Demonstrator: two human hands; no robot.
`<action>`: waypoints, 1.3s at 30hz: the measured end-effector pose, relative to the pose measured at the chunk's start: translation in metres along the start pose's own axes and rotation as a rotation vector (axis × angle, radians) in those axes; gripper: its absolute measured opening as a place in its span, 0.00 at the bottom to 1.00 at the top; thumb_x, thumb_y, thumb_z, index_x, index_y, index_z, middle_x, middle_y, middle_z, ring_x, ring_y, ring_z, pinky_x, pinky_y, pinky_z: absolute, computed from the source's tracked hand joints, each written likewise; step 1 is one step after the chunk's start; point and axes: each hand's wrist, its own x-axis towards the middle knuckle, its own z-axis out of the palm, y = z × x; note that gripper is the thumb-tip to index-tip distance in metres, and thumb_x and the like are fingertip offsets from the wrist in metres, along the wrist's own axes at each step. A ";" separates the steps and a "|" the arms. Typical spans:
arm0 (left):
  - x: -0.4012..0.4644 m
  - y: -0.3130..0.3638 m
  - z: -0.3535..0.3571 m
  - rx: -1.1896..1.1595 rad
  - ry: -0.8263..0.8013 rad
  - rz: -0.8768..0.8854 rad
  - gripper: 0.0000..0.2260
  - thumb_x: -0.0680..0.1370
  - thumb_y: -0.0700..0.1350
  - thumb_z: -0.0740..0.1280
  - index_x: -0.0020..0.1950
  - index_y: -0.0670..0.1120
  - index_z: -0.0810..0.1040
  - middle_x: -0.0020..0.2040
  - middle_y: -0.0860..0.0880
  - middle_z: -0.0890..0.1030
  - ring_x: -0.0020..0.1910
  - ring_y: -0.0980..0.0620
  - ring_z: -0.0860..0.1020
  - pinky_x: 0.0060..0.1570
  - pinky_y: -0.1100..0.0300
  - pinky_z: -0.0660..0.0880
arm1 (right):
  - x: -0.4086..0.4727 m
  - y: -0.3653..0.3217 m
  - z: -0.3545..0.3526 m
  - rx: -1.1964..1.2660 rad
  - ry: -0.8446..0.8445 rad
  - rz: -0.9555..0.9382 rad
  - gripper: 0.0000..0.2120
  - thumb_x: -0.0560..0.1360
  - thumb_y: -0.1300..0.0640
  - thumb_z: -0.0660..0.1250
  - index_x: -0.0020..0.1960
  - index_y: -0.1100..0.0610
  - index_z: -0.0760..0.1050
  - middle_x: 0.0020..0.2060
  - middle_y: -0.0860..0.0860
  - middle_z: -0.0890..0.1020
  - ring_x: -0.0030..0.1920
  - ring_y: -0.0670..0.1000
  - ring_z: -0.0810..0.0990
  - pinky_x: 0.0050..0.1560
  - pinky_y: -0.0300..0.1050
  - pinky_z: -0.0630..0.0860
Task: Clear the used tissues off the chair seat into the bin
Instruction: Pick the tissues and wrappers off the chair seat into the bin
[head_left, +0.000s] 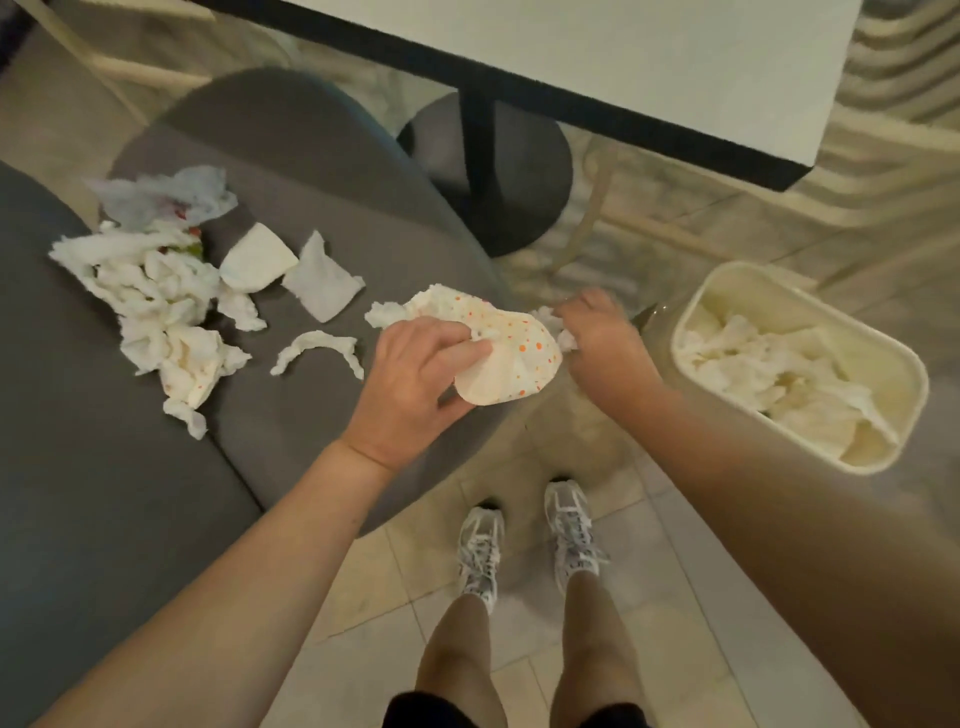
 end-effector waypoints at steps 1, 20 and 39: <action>0.010 0.004 0.003 -0.014 -0.003 0.059 0.16 0.75 0.48 0.69 0.59 0.48 0.68 0.53 0.50 0.71 0.51 0.48 0.72 0.49 0.51 0.67 | -0.005 0.007 -0.006 0.018 0.080 0.006 0.18 0.68 0.74 0.63 0.58 0.66 0.75 0.56 0.63 0.74 0.58 0.62 0.71 0.56 0.49 0.70; 0.121 0.137 0.125 -0.361 -0.225 0.487 0.17 0.73 0.44 0.70 0.57 0.48 0.68 0.53 0.51 0.70 0.51 0.48 0.72 0.52 0.52 0.68 | -0.138 0.150 -0.065 0.005 0.310 0.466 0.05 0.67 0.61 0.66 0.40 0.64 0.77 0.35 0.59 0.78 0.42 0.62 0.74 0.36 0.58 0.75; 0.167 0.132 0.260 0.033 -0.961 0.034 0.08 0.72 0.36 0.66 0.48 0.44 0.80 0.47 0.46 0.79 0.50 0.44 0.74 0.48 0.48 0.72 | -0.102 0.246 -0.041 0.249 -0.182 0.675 0.19 0.75 0.66 0.62 0.65 0.63 0.67 0.65 0.57 0.65 0.61 0.56 0.66 0.59 0.47 0.68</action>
